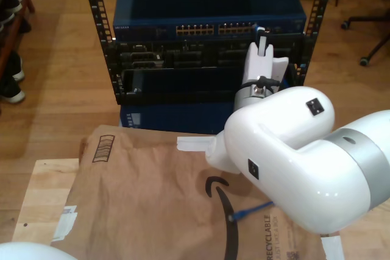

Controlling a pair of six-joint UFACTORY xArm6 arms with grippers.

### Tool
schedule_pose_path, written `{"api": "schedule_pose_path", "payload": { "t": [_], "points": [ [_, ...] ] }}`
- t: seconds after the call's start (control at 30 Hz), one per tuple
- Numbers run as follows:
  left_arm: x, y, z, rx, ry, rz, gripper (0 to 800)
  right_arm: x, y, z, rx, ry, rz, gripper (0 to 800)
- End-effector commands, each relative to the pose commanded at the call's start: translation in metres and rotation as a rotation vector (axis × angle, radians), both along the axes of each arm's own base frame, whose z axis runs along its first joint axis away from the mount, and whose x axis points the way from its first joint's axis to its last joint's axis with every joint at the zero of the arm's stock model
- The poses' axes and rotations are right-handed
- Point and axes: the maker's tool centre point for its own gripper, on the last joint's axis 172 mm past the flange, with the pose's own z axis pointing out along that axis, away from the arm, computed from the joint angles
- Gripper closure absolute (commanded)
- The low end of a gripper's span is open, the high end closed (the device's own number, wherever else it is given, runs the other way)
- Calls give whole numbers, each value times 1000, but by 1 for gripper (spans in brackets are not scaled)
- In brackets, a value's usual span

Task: Grab the cable and plug it in

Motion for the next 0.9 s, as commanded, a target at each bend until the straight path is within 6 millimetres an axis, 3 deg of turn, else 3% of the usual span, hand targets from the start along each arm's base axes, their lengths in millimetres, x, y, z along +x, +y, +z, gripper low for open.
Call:
{"api": "schedule_pose_path", "payload": {
  "t": [0.9],
  "points": [
    [0, 0, 0, 0, 0, 0, 0, -1, 6, -5, -5, 14, 14, 800]
  ]
}}
